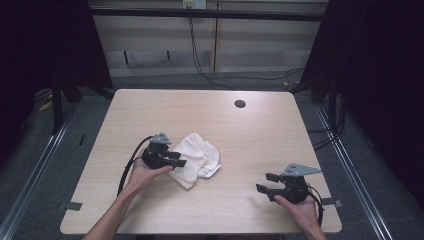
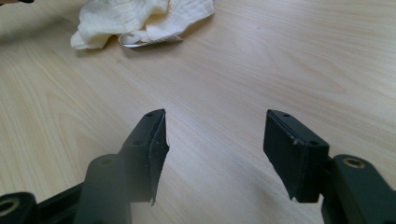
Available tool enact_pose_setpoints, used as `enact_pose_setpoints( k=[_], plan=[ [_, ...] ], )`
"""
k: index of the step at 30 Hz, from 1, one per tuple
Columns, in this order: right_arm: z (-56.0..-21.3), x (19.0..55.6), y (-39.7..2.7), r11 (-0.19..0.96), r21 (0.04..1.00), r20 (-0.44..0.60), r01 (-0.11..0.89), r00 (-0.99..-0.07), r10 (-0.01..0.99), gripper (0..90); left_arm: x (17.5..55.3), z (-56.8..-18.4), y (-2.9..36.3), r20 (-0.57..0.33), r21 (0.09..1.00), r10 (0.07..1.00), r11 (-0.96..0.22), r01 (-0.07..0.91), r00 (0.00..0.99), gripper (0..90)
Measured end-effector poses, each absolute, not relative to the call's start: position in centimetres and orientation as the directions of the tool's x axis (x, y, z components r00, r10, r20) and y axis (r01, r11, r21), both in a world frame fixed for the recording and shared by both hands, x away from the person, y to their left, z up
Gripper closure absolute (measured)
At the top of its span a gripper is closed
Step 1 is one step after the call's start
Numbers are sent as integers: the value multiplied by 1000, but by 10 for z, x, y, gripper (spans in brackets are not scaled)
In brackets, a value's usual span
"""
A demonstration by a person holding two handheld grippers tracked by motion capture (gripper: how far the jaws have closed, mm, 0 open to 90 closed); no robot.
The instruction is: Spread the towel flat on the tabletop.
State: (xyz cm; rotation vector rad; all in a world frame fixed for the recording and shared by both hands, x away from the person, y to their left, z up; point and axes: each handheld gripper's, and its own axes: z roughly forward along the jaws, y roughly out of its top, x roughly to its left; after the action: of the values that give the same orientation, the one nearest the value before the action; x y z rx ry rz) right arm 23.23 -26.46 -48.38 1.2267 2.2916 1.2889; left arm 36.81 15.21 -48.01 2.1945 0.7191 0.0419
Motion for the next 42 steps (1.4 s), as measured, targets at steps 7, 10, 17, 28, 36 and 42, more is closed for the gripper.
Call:
enact_pose_setpoints(
  k=[7,10,17,28,36,42],
  plan=[
    [-485,233,-264,264,787,186,558,-621,761,390,370,-497,148,-193,691,511,-535,486,837,660],
    [-485,233,-263,269,785,181,558,-623,761,383,370,-498,148,-224,691,522,-510,512,823,628],
    [-487,234,-261,277,777,184,565,-624,759,377,363,-498,139,-163,690,497,-560,459,852,740],
    [-486,233,-259,283,777,184,562,-632,752,379,348,-499,133,-191,694,429,-577,431,883,808],
    [-485,232,-255,289,779,186,557,-645,741,405,332,-496,126,-206,681,368,-612,403,907,803],
    [-483,230,-244,304,781,197,546,-677,709,463,324,-491,121,-205,662,345,-641,389,916,711]
  ],
)
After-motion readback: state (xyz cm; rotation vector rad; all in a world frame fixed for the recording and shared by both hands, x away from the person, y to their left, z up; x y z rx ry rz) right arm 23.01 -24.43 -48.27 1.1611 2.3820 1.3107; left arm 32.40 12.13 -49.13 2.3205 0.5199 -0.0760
